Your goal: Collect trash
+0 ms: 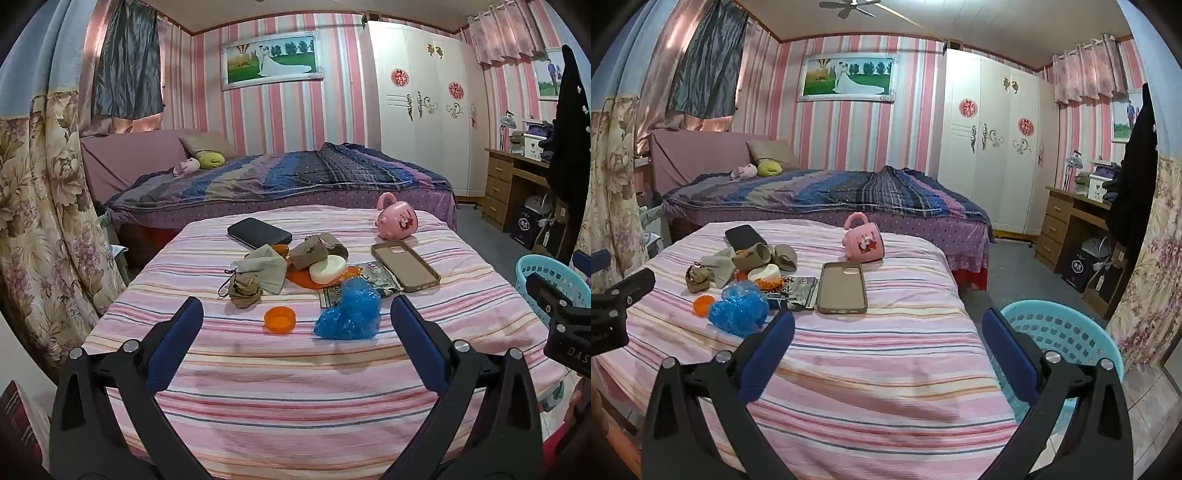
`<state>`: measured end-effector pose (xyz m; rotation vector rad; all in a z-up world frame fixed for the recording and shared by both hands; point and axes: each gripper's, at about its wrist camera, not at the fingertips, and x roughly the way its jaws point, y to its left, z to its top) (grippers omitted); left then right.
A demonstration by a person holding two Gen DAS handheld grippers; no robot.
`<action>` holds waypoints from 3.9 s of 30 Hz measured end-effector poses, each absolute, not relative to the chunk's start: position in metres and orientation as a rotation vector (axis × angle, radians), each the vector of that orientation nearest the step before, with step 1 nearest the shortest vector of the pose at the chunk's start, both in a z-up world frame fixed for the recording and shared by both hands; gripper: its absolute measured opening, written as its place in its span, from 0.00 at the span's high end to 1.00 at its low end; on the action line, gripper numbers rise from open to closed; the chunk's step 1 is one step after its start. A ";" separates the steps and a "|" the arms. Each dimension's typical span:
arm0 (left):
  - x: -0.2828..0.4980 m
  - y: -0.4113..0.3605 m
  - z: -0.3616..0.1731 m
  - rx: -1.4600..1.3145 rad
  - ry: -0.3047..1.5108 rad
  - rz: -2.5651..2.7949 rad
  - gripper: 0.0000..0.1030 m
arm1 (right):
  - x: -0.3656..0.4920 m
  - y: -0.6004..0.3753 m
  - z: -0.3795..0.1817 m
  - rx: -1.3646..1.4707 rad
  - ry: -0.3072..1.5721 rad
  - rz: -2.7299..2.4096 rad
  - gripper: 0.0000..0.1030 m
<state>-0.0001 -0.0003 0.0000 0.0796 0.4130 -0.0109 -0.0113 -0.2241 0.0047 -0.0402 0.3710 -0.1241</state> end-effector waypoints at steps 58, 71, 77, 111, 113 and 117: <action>0.002 -0.005 -0.002 0.106 0.411 -0.002 0.05 | -0.010 -0.227 0.006 -0.063 0.355 -0.135 0.04; 0.002 -0.005 -0.002 0.106 0.412 -0.002 0.05 | -0.011 -0.227 0.006 -0.067 0.349 -0.143 0.04; 0.002 -0.004 -0.003 0.104 0.413 -0.001 0.05 | -0.011 -0.228 0.005 -0.066 0.350 -0.146 0.04; 0.026 0.041 0.024 0.044 0.445 0.065 0.05 | 0.015 -0.227 0.026 -0.057 0.340 -0.129 0.04; 0.035 0.051 0.032 0.044 0.440 0.077 0.05 | 0.024 -0.222 0.029 -0.065 0.344 -0.113 0.04; 0.056 0.068 0.043 0.060 0.437 0.110 0.05 | 0.050 -0.210 0.032 -0.082 0.379 -0.078 0.04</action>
